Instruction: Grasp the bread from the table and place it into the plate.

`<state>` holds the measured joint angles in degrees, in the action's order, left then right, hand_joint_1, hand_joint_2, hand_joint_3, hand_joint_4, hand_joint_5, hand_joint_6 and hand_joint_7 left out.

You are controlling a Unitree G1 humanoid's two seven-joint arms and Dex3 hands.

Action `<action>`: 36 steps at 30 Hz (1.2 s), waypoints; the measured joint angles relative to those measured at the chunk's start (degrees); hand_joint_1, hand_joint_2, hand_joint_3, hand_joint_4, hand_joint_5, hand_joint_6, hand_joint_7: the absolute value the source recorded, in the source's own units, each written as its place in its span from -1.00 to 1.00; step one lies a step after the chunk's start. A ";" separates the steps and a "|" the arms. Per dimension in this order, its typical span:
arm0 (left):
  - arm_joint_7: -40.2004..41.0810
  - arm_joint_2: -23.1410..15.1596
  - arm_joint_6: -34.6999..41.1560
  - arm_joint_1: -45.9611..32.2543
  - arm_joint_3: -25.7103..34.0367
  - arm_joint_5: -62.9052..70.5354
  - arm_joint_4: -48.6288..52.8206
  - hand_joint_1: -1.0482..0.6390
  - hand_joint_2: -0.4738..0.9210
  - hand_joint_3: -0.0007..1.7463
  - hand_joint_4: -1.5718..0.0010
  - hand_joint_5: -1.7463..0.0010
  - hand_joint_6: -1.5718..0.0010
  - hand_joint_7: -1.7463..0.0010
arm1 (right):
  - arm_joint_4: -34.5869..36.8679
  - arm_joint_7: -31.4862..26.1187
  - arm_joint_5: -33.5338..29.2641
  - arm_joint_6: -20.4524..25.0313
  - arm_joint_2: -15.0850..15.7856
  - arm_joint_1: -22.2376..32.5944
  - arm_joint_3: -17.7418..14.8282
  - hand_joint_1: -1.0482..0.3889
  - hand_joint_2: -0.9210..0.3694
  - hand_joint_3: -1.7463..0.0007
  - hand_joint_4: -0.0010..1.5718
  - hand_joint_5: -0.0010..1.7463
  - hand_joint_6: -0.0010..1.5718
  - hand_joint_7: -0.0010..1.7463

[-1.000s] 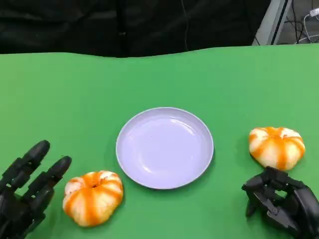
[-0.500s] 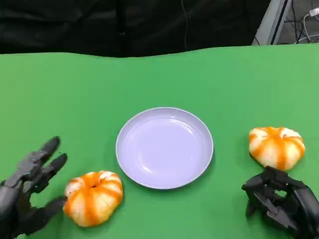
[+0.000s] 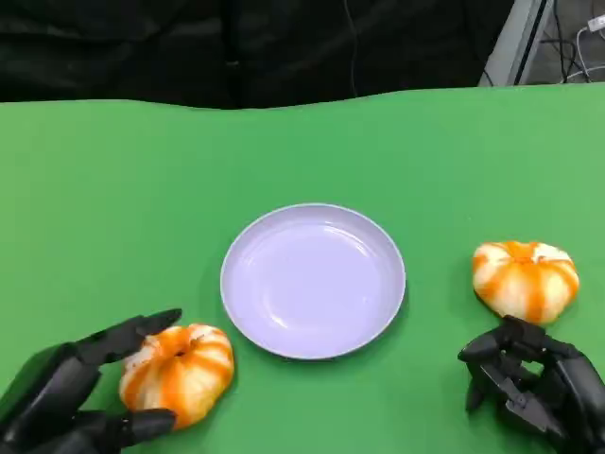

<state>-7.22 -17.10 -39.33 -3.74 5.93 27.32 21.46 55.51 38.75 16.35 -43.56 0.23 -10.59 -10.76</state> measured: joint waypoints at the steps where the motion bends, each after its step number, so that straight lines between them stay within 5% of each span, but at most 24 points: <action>1: -0.02 -0.61 1.52 -0.34 -0.76 0.74 -1.63 -0.94 1.00 -0.38 0.35 0.99 0.41 0.99 | 0.00 0.00 0.01 0.00 0.00 0.00 -0.02 0.10 -1.00 0.57 -0.14 1.00 0.04 0.21; 27: -2.18 -7.27 24.72 3.61 -17.57 8.82 -9.46 -0.95 1.00 -0.25 0.52 0.98 0.50 0.99 | 0.06 -0.10 -0.30 -0.64 -0.04 -0.01 0.04 0.10 -1.00 0.56 -0.14 0.99 0.03 0.20; 36: -2.68 -8.19 26.43 4.05 -19.03 7.08 -10.08 -0.39 1.00 -0.78 0.47 0.99 0.50 1.00 | 0.08 -0.04 -0.30 -0.67 -0.04 -0.01 0.03 0.12 -1.00 0.56 -0.15 1.00 0.03 0.21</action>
<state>-9.90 -25.29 -12.90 0.31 -13.10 34.41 11.37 55.58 38.71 16.04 -44.22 0.19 -10.60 -10.73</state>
